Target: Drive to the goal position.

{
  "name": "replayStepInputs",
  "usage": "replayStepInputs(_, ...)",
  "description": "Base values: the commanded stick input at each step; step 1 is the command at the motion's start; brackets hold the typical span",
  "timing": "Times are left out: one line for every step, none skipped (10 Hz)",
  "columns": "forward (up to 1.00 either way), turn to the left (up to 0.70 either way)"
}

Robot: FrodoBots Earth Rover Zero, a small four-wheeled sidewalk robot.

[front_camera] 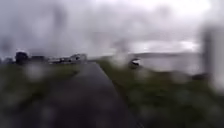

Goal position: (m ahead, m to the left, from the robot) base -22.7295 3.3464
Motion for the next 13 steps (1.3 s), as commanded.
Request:
replayStepInputs(0.00, 0.00)
replayStepInputs(0.00, 0.00)
replayStepInputs(0.00, 0.00)
replayStepInputs(0.00, 0.00)
replayStepInputs(0.00, 0.70)
replayStepInputs(0.00, 0.70)
replayStepInputs(0.00, 0.70)
replayStepInputs(0.00, 0.70)
replayStepInputs(0.00, 0.70)
replayStepInputs(0.00, 0.70)
replayStepInputs(0.00, 0.70)
replayStepInputs(0.00, 0.70)
replayStepInputs(0.00, 0.70)
